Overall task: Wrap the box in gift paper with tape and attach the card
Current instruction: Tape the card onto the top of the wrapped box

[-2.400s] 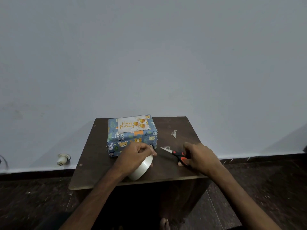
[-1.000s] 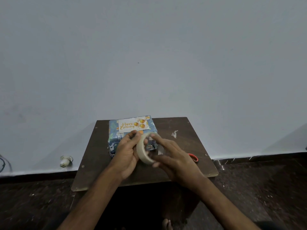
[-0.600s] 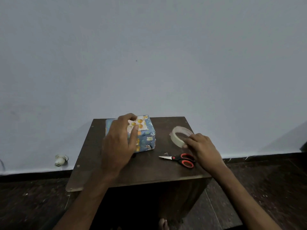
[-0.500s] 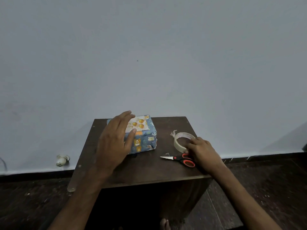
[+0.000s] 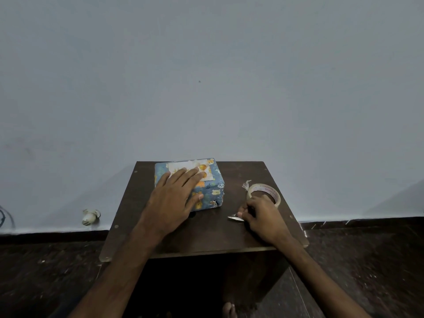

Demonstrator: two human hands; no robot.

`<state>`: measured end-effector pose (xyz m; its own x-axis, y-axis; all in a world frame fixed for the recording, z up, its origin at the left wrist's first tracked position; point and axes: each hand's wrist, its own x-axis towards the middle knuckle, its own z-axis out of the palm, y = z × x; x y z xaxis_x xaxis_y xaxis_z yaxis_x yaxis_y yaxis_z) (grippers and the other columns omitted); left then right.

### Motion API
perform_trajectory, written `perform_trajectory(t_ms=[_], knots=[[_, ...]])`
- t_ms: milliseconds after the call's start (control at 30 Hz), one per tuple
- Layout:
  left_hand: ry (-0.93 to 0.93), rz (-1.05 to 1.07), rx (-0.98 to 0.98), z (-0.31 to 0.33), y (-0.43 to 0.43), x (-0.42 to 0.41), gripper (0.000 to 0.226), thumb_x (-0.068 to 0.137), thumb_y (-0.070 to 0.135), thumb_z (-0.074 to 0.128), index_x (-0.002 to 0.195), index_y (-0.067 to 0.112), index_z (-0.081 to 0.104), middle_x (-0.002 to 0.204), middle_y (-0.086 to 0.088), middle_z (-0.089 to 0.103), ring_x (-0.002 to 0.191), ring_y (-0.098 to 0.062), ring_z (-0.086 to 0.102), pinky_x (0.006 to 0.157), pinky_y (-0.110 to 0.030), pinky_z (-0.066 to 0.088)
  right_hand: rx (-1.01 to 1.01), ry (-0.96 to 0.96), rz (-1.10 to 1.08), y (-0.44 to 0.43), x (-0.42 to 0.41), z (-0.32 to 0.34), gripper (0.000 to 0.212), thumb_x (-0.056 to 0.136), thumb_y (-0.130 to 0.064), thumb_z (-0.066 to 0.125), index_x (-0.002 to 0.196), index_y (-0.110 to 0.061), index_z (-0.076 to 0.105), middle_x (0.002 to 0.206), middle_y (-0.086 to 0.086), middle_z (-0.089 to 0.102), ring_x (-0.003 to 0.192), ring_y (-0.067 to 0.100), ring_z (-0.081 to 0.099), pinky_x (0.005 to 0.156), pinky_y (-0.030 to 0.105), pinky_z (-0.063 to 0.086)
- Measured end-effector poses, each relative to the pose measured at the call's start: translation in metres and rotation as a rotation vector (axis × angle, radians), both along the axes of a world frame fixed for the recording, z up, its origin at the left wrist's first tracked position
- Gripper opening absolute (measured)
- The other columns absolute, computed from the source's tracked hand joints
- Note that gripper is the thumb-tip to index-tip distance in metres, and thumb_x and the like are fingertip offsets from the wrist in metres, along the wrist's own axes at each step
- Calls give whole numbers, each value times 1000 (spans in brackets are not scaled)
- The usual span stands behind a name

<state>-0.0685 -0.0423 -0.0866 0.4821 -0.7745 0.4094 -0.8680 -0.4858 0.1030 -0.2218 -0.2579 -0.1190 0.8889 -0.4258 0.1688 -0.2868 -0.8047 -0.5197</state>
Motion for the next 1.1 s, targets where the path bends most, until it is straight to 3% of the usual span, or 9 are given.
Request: perform_trajectory(t_ms=[233,333,467,600,767,867,967,1100], knots=[[48,-2,-21,0,-2,3,55,96,51,32,141,26,54,146,3,54,133,-22,51,108,-49,41,-39,-88,-103,7,3,-6,23,92,-29,65,76,-33,49,77,-13,58,82,9,45,65,29,36],[53,2,-23,1,-2,2,56,96,52,32,140,25,55,145,2,56,132,-22,52,107,-50,42,-134,-107,-168,13,3,-10,14,94,-30,61,82,-29,52,79,-6,58,78,11,47,61,31,37],[40,-5,-42,1,-2,3,50,95,47,40,137,26,57,143,2,57,130,-22,53,104,-48,43,-238,-106,-237,19,6,-13,10,96,-31,56,87,-27,54,77,-9,63,74,14,59,57,31,38],[23,-14,-40,-1,-2,9,46,92,43,51,135,26,58,148,3,53,133,-21,51,104,-46,43,-66,-183,-259,18,3,-9,7,95,-33,59,88,-31,60,71,-18,66,72,3,62,64,31,49],[-20,-18,-50,-2,-1,12,48,93,47,41,132,28,61,143,5,58,130,-22,56,100,-47,45,215,-408,-192,19,4,16,7,92,-24,69,94,-31,68,77,-18,69,80,-2,65,70,23,51],[-48,-13,-55,-3,-1,14,42,92,43,56,132,30,61,142,6,59,129,-21,57,102,-57,45,240,-461,-150,21,11,36,6,90,-25,70,93,-30,71,81,-16,71,82,3,67,67,20,53],[-53,-20,-70,-5,-2,16,43,90,39,67,133,32,59,142,7,59,128,-20,57,103,-60,44,34,-450,-38,18,32,57,4,92,-21,69,89,-23,71,80,-17,69,80,3,62,68,14,46],[-69,-12,-92,-7,-4,18,44,91,40,65,133,34,58,142,9,58,129,-18,56,105,-58,44,-307,-360,129,16,81,75,6,95,-18,62,96,-14,67,90,-4,67,77,15,60,66,33,50]])
